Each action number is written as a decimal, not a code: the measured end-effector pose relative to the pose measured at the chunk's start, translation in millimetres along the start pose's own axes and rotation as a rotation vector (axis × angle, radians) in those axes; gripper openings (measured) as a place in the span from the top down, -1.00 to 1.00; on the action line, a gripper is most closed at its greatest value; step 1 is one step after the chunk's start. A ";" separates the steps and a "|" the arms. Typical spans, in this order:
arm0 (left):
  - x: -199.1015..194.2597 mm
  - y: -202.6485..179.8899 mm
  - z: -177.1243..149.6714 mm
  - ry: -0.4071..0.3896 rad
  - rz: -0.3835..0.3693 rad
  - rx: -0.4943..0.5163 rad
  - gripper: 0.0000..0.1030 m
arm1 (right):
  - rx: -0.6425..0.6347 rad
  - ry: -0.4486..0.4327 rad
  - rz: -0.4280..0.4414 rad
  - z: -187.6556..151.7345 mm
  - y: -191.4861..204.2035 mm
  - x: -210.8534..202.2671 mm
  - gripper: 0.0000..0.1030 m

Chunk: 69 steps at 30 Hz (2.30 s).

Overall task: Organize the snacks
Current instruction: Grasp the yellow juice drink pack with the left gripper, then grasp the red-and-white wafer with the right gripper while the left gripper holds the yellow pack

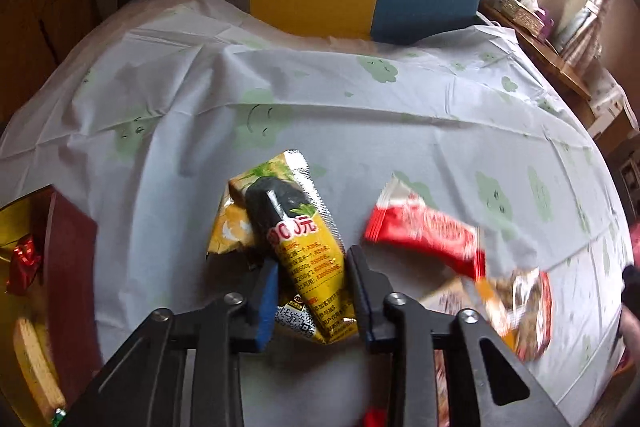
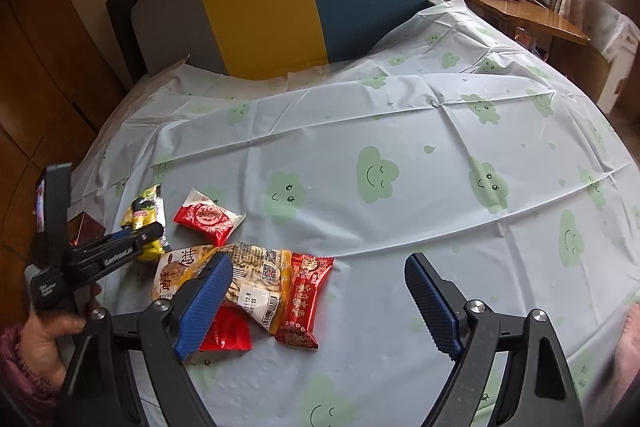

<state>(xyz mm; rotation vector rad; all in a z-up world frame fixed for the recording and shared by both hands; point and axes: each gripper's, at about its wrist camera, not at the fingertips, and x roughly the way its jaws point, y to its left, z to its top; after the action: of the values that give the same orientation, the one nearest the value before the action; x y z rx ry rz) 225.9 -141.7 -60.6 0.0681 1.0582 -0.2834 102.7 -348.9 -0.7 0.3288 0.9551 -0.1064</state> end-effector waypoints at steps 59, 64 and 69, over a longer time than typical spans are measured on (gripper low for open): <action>-179.1 27.0 -144.3 -0.342 0.150 0.159 0.43 | -0.544 0.223 0.008 2.2 166.9 126.8 0.56; -182.2 30.6 -146.1 -0.345 0.150 0.148 0.43 | -0.545 0.207 0.053 -0.7 182.7 112.1 1.00; -183.7 36.4 -148.7 -0.345 0.146 0.130 0.43 | -0.592 0.262 0.109 -15.7 199.4 102.5 0.99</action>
<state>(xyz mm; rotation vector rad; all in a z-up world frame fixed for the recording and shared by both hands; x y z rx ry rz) 25.0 -42.1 22.6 0.2046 0.6879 -0.2218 196.0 -149.7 -47.1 -0.1577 1.1759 0.3229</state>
